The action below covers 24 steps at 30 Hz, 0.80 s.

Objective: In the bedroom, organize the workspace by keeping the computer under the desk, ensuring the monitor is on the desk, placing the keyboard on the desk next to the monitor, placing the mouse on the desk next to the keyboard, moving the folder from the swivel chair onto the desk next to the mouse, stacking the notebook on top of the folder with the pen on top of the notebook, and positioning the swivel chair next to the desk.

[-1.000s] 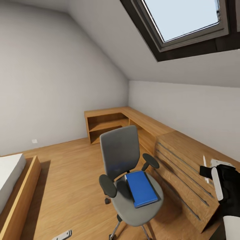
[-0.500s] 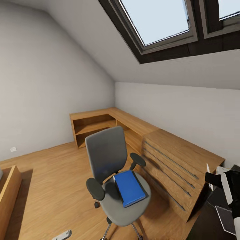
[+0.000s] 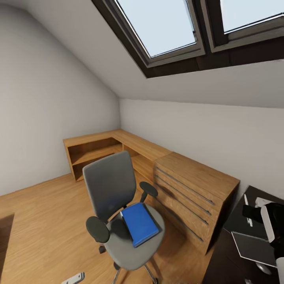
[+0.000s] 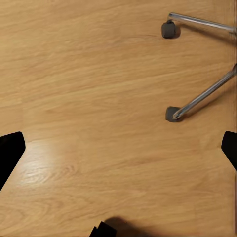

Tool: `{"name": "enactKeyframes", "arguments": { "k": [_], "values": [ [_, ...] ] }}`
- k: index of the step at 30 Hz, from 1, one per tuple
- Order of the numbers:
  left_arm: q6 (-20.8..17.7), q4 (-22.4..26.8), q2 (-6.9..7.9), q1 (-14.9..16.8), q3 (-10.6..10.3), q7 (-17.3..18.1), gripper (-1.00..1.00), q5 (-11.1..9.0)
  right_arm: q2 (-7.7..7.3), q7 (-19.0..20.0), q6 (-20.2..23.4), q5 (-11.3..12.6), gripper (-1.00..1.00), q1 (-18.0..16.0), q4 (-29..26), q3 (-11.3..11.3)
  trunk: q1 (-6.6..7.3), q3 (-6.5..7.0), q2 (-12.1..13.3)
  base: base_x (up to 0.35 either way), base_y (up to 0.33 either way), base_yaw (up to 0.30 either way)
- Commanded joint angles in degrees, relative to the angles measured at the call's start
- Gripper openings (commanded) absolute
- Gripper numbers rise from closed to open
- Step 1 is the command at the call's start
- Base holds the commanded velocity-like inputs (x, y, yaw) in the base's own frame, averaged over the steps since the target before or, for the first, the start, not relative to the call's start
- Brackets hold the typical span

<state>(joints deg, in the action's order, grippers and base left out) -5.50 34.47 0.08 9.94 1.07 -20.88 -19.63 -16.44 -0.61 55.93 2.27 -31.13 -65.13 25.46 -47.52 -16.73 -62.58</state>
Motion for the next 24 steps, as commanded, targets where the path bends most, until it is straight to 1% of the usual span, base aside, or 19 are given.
{"name": "enactKeyframes", "arguments": {
  "k": [1, 7, 16, 20, 21, 24],
  "values": [
    [-0.30, 0.16, 0.01, -0.01, -0.01, -0.21, 1.00, -0.32, 0.01, -0.08, 0.20, 0.20, -1.00, -0.07, 0.02, 0.03, -0.01, -0.02, -0.05, 0.000, 0.000, -0.263],
    [-0.30, 0.18, 0.01, 0.00, -0.01, -0.21, 1.00, -0.32, 0.05, -0.09, -1.38, 0.19, -1.00, -0.06, 1.10, 0.00, -0.01, 0.32, -0.05, 0.000, 0.000, -0.260],
    [-0.30, 0.16, 0.01, -0.01, -0.01, -0.25, 1.00, -0.32, 0.10, -0.16, -2.45, 0.18, -1.00, -0.06, 2.66, -0.10, -0.01, 0.85, -0.05, 0.000, 0.000, -0.254],
    [-0.30, 0.16, 0.07, -0.01, 0.05, -0.26, 1.00, -0.39, 0.10, -0.18, -4.06, 0.13, -1.00, -0.07, 4.13, -0.20, -0.01, 1.08, -0.05, 0.000, 0.000, -0.254],
    [-0.27, 0.16, 0.19, -0.01, 0.06, -0.24, 1.00, -0.40, 0.08, -0.16, -4.25, 0.12, -1.00, -0.07, 4.29, -0.21, -0.01, 1.14, -0.05, 0.000, 0.000, -0.253],
    [0.44, -1.51, 1.59, -0.01, 0.13, -0.28, 1.00, -0.59, 0.13, -0.10, -4.55, 0.14, -1.00, -0.07, 4.54, -0.29, -0.01, 1.31, -0.05, 0.000, 0.000, -0.253]
  ]
}}
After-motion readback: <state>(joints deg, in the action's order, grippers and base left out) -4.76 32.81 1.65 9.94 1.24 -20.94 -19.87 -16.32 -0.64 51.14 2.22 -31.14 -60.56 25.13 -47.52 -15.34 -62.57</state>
